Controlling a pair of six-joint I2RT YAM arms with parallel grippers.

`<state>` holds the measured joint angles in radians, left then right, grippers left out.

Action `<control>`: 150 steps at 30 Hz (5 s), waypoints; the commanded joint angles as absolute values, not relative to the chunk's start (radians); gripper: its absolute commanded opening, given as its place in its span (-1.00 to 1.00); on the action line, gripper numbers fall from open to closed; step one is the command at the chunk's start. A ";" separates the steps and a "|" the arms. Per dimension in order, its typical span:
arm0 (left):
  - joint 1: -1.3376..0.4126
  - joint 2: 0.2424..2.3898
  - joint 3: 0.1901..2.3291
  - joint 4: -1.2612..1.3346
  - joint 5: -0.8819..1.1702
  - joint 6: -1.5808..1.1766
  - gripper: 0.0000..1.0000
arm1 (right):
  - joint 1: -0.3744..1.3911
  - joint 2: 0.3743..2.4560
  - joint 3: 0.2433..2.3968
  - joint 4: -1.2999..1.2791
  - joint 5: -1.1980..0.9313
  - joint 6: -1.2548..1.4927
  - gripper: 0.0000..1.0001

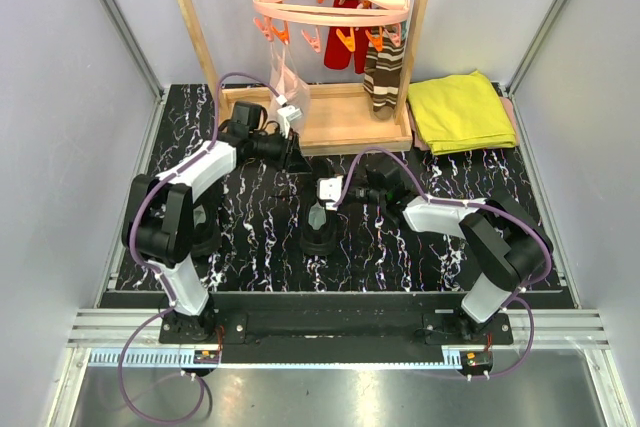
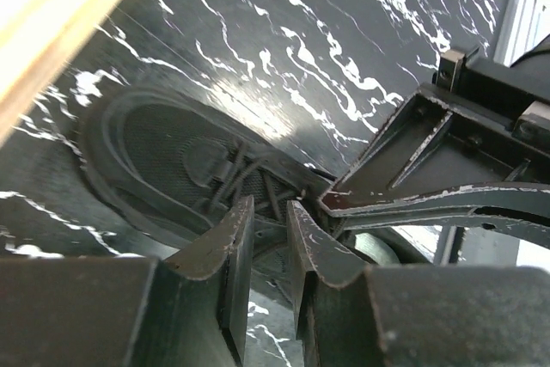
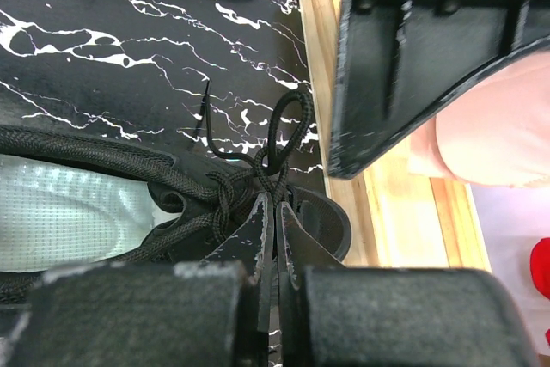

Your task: Tie the shoes

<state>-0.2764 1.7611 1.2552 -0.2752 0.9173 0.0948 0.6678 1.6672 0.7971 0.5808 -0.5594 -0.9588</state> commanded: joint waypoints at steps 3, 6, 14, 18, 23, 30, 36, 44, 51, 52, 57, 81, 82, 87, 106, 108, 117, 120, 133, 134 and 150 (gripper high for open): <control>-0.288 1.776 1.289 -0.314 0.972 0.084 -0.53 | 0.678 1.646 0.790 0.657 -0.560 -1.012 -1.00; -0.290 1.779 1.292 -0.343 0.996 0.095 -0.53 | 0.680 1.644 0.785 0.660 -0.561 -1.019 -1.00; -0.293 1.787 1.295 -0.376 1.072 0.115 -0.53 | 0.680 1.644 0.785 0.653 -0.571 -1.029 -1.00; -0.295 1.792 1.298 -0.380 1.085 0.118 -0.52 | 0.680 1.646 0.784 0.649 -0.575 -1.037 -1.00; -0.293 1.804 1.305 -0.379 1.089 0.117 -0.46 | 0.680 1.646 0.787 0.649 -0.580 -1.039 -1.00; -0.293 1.822 1.313 -0.380 1.089 0.120 -0.43 | 0.680 1.643 0.785 0.657 -0.591 -1.031 -1.00; -0.295 1.836 1.319 -0.380 1.121 0.126 -0.43 | 0.680 1.644 0.782 0.655 -0.595 -1.034 -1.00; -0.295 1.850 1.315 -0.379 1.164 0.127 -0.33 | 0.678 1.643 0.779 0.655 -0.594 -1.040 -1.00; -0.279 1.850 1.321 -0.380 1.169 0.127 -0.24 | 0.680 1.643 0.779 0.646 -0.595 -1.049 -1.00; -0.278 1.848 1.322 -0.379 1.173 0.127 -0.22 | 0.680 1.644 0.779 0.644 -0.594 -1.049 -1.00; -0.278 1.853 1.325 -0.380 1.189 0.124 -0.18 | 0.680 1.647 0.784 0.644 -0.588 -1.049 -1.00; -0.281 1.867 1.328 -0.379 1.195 0.135 -1.00 | 0.680 1.649 0.784 0.692 -0.565 -1.005 -1.00; -0.278 1.862 1.325 -0.376 1.190 0.135 -1.00 | 0.681 1.648 0.782 0.689 -0.561 -1.005 -0.98; -0.258 1.813 1.296 -0.321 1.143 0.115 -1.00 | 0.680 1.640 0.779 0.677 -0.520 -0.994 -0.74; -0.253 1.775 1.256 -0.250 1.091 0.083 -1.00 | 0.652 1.565 0.791 0.566 -0.485 -0.861 0.25; -0.255 1.772 1.253 -0.249 1.089 0.086 -1.00 | 0.640 1.557 0.828 0.531 -0.502 -0.789 0.27; -0.256 1.767 1.246 -0.250 1.089 0.091 -1.00 | 0.552 1.594 1.066 0.134 -0.663 -0.476 0.29; -0.255 1.766 1.247 -0.250 1.086 0.089 -1.00 | 0.549 1.627 1.132 0.074 -0.704 -0.410 0.24; -0.259 1.764 1.246 -0.247 1.077 0.087 -1.00 | 0.549 1.712 1.249 -0.057 -0.839 -0.430 0.18; -0.259 1.764 1.247 -0.248 1.075 0.086 -1.00 | 0.549 1.718 1.253 -0.060 -0.839 -0.430 0.18; -0.267 1.769 1.246 -0.249 1.069 0.084 -1.00 | 0.569 1.772 1.319 -0.086 -0.848 -0.466 -0.10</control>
<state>-0.2638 1.8183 1.2495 -0.2890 1.0794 0.0799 0.5522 1.7645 1.2716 -0.0731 -0.8295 -0.4442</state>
